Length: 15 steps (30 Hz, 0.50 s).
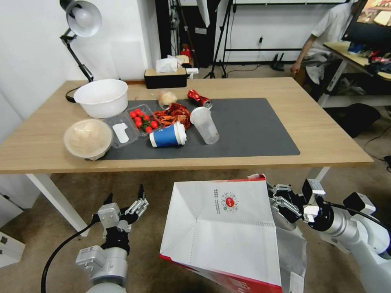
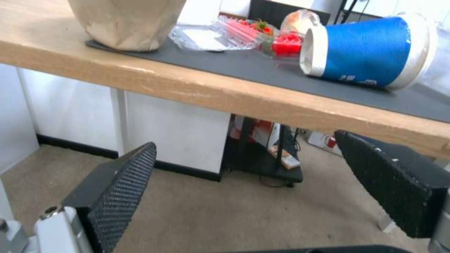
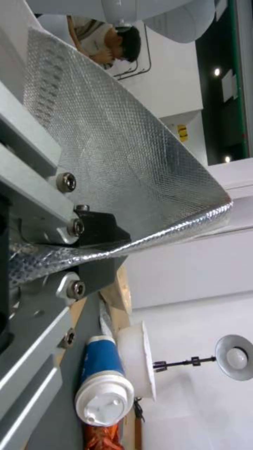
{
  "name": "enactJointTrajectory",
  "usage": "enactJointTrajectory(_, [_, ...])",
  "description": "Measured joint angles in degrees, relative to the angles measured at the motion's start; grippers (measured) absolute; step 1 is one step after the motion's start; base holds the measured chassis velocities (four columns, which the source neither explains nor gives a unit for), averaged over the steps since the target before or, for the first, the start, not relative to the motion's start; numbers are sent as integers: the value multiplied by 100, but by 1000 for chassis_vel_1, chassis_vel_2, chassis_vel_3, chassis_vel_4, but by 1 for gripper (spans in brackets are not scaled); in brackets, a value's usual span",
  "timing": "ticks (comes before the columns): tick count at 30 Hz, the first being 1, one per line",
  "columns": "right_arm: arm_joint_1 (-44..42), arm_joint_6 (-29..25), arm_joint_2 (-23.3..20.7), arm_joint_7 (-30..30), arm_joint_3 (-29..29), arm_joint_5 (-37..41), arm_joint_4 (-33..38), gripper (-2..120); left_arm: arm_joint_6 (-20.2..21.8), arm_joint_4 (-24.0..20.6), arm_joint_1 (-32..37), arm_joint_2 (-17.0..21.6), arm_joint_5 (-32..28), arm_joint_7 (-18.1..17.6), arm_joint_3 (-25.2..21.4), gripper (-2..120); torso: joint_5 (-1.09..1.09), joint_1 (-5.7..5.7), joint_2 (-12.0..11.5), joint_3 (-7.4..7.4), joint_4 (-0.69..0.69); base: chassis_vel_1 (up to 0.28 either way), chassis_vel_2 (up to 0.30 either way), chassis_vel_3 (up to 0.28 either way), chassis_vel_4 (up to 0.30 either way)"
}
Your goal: Pick up the food delivery bag from the floor and place it on the table.
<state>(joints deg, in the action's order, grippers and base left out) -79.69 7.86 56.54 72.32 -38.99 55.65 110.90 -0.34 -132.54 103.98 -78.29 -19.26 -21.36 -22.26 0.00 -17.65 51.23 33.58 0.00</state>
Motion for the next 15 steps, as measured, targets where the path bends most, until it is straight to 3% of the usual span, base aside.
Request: enactJointTrajectory(15, [39, 21, 26, -72, 20, -3, -21, 0, 0, 20, -29, 2, -18, 7, 8, 96, 0, -164, 372, 210, 0, 0, 0, 0, 0])
